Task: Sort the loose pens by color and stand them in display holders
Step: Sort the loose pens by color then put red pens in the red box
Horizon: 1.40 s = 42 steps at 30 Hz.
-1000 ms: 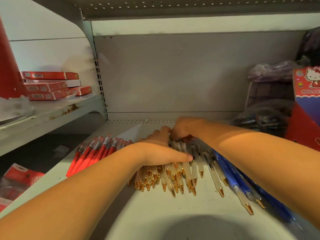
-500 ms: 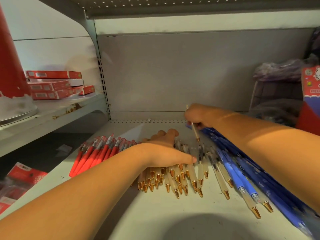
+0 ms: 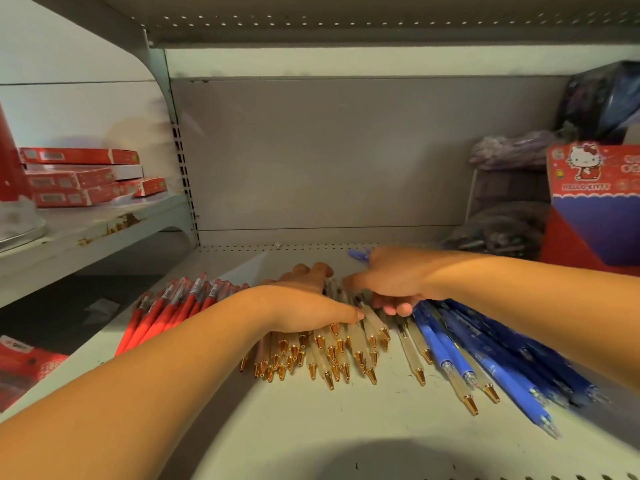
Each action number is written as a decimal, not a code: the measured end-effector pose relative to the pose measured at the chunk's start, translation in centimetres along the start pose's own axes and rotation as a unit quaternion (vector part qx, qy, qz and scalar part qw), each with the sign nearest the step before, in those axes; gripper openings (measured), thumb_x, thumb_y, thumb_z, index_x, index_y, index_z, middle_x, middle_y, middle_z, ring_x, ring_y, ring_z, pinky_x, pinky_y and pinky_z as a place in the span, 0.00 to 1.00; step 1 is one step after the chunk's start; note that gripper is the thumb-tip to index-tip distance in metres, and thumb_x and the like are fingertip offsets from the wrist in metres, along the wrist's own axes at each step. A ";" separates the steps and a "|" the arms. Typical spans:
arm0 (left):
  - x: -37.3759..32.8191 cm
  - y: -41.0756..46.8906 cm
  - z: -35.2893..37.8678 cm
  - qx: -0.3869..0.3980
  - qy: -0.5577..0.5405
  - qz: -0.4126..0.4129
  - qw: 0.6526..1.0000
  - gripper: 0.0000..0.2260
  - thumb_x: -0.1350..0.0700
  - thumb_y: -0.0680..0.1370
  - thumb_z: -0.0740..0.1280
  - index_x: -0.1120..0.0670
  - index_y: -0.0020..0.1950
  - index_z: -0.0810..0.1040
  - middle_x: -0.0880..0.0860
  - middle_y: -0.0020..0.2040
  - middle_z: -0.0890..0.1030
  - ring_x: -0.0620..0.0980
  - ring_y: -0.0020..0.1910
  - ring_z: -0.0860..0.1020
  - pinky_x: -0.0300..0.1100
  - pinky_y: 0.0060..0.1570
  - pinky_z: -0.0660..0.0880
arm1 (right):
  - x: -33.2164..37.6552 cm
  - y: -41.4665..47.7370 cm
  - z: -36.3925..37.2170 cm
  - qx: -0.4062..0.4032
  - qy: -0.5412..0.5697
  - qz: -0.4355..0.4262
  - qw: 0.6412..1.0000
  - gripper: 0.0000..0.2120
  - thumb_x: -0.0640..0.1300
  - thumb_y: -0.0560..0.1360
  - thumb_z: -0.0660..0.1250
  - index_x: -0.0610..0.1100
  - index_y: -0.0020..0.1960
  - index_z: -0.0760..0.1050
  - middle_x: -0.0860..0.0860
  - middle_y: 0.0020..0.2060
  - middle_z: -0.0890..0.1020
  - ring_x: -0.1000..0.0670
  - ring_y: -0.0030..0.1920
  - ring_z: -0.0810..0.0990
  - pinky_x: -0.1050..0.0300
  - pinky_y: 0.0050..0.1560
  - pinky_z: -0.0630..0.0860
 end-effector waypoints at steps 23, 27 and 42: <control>0.4 0.4 0.5 0.005 -0.008 -0.005 1.000 0.43 0.25 0.68 0.62 0.41 0.77 0.52 0.52 0.77 0.59 0.58 0.72 0.65 0.55 0.66 0.66 | 4.1 7.7 -3.9 -0.206 0.001 -0.058 0.977 0.04 0.37 0.75 0.68 0.35 0.45 0.78 0.40 0.36 0.84 0.47 0.31 0.85 0.56 0.32 0.82; 0.6 0.5 0.3 0.006 -0.009 -0.007 1.000 0.43 0.25 0.68 0.62 0.40 0.77 0.52 0.51 0.77 0.60 0.58 0.72 0.66 0.55 0.66 0.68 | 3.5 4.0 -9.5 -0.279 0.144 -0.120 0.942 0.03 0.34 0.75 0.69 0.33 0.46 0.77 0.40 0.35 0.83 0.50 0.28 0.84 0.63 0.25 0.77; -0.1 0.1 0.0 0.002 0.010 -0.005 1.000 0.38 0.27 0.72 0.62 0.42 0.76 0.54 0.52 0.74 0.62 0.56 0.69 0.68 0.53 0.66 0.69 | -0.7 -5.2 -1.8 -0.047 -0.334 -0.081 0.938 0.15 0.57 0.77 0.66 0.47 0.55 0.79 0.49 0.41 0.81 0.51 0.38 0.78 0.59 0.39 0.77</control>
Point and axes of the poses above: each hand's wrist, its own y-axis towards the middle knuckle, its own z-axis out of the palm, x = y × z, the point moved 6 cm from there along y, towards the middle knuckle
